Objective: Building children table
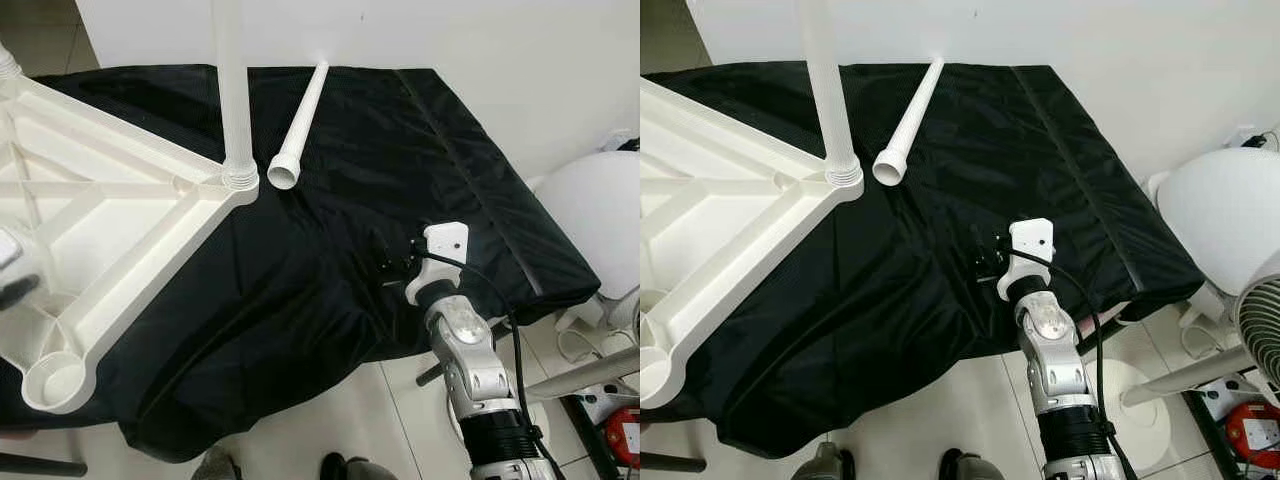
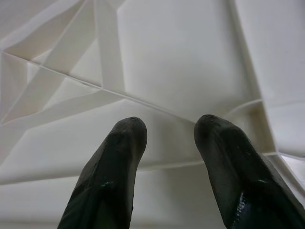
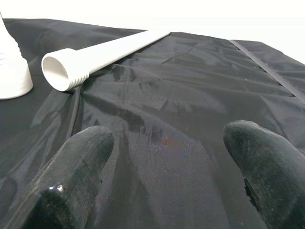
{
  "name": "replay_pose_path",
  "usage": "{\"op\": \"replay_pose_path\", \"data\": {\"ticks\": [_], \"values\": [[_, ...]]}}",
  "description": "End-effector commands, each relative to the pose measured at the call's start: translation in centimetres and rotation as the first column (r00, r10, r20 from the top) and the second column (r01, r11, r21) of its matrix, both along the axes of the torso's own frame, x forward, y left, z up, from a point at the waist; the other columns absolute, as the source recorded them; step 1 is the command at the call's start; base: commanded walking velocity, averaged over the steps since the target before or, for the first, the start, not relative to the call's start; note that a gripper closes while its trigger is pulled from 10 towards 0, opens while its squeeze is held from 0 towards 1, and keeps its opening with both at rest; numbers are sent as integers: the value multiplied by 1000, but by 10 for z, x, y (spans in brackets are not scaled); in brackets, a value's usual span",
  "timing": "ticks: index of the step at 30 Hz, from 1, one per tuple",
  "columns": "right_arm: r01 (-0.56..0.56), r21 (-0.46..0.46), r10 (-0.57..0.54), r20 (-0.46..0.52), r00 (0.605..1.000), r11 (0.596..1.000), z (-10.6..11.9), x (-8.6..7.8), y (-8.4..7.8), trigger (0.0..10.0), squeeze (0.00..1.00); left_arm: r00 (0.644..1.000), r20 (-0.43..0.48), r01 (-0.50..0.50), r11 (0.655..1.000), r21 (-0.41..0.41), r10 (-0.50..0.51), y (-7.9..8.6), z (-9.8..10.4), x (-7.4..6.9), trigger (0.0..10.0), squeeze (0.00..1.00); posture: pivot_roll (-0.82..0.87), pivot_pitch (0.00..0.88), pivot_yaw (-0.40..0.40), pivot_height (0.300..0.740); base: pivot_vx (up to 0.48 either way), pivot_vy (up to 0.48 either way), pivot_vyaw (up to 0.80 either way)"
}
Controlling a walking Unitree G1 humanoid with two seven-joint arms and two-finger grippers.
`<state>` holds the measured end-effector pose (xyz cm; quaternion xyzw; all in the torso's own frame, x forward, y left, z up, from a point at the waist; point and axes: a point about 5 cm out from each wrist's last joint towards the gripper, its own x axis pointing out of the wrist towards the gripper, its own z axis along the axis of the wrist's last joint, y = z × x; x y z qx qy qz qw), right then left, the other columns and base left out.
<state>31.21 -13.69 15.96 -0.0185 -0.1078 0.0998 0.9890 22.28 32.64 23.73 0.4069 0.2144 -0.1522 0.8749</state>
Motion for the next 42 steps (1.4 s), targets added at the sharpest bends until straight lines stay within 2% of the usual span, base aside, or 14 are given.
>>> {"op": "replay_pose_path", "data": {"ticks": [1,7,13,21,25,30,34,37,42], "values": [[2,-10,-2,-13,1000,1000,-3,0,-2,10000,0,1000,-12,26,1000,8,-26,-2,3,-2,10000,0,190,165,-83,740,0,0,0],[-8,-15,8,-13,1000,1000,-3,0,-1,10000,0,997,-78,-6,998,64,11,12,6,-16,10000,0,195,159,-89,740,0,0,0],[-13,-14,12,-12,1000,1000,-2,1,0,10000,0,992,-129,7,999,45,-1,9,2,-23,10000,0,194,156,-89,740,0,0,0],[-9,-18,9,-10,1000,1000,-1,1,-2,10000,0,972,-220,87,996,-9,-87,-11,-20,-32,10000,0,187,164,-93,740,0,0,0],[-5,-20,5,-8,1000,1000,-1,1,-4,10000,0,973,-190,121,990,-72,-133,-25,-25,-28,10000,0,181,165,-93,740,0,0,0],[-3,-19,3,-8,1000,1000,0,1,-3,10000,0,971,-191,129,988,-85,-143,-29,-27,-28,10000,0,177,167,-89,740,0,0,0],[-1,-14,0,-10,1000,1000,-1,1,-3,10000,0,963,-170,186,972,-147,-210,-48,-30,-24,10000,0,179,168,-86,740,0,0,0],[0,-13,0,-10,1000,1000,-1,2,-3,10000,0,961,-167,197,968,-156,-222,-51,-30,-24,10000,0,178,169,-85,740,0,0,0],[0,-10,0,-10,1000,1000,-1,1,-2,10000,0,949,-112,266,939,-217,-295,-77,-34,-12,10000,0,176,171,-78,740,0,0,0]]}}
